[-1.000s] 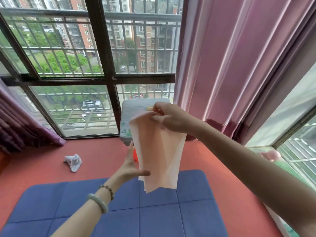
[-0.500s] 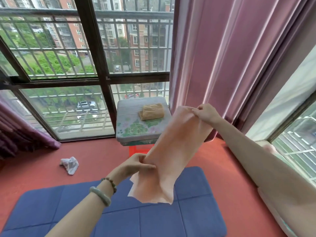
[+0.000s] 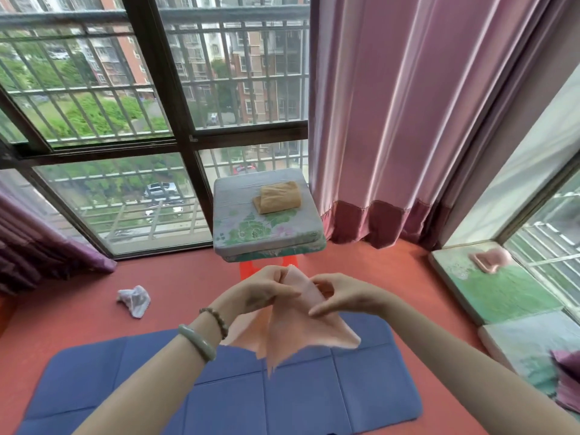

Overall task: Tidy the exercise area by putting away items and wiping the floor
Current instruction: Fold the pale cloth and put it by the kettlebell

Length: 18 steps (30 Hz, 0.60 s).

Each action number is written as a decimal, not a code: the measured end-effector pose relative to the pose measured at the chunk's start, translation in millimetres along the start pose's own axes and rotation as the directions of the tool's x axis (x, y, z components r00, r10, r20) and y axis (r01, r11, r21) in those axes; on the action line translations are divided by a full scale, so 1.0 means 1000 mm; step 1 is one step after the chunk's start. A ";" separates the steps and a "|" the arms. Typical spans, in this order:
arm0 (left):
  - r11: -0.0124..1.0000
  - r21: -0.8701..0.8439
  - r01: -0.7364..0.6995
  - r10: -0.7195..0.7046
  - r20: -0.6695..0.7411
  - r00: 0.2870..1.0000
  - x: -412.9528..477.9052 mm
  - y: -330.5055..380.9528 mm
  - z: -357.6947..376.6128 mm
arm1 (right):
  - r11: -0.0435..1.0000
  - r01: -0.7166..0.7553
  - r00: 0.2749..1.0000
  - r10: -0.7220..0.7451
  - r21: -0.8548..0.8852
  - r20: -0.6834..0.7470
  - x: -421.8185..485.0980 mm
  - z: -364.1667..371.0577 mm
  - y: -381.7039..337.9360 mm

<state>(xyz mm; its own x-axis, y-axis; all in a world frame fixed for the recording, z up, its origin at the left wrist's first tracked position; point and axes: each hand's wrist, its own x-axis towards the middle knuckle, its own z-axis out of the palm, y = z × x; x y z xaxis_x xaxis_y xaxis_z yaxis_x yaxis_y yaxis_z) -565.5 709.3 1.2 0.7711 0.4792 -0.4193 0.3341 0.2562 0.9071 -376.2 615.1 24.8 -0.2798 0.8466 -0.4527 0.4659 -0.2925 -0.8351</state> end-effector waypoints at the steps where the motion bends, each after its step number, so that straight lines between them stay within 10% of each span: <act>1: 1.000 -0.006 0.008 -0.008 0.000 1.000 -0.001 -0.002 -0.001 | 0.999 0.024 0.998 -0.026 -0.045 -0.053 0.003 0.002 0.000; 9: 0.995 0.034 -0.097 0.103 -0.374 0.922 -0.012 -0.012 -0.023 | 0.906 0.050 0.952 -0.170 -0.420 -0.253 0.016 0.010 -0.024; 18: 0.938 0.285 -0.196 0.198 0.024 0.980 -0.015 -0.032 -0.012 | 0.966 0.126 0.991 -0.134 -0.227 -0.020 -0.019 -0.006 -0.079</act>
<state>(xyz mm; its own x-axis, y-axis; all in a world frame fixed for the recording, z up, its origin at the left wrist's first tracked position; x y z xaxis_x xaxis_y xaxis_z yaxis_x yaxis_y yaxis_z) -594.1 704.1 -22.6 0.8345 0.5005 -0.2307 0.3167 -0.0929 0.9440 -402.7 625.0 101.3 -0.3231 0.8867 -0.3306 0.6053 -0.0748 -0.7924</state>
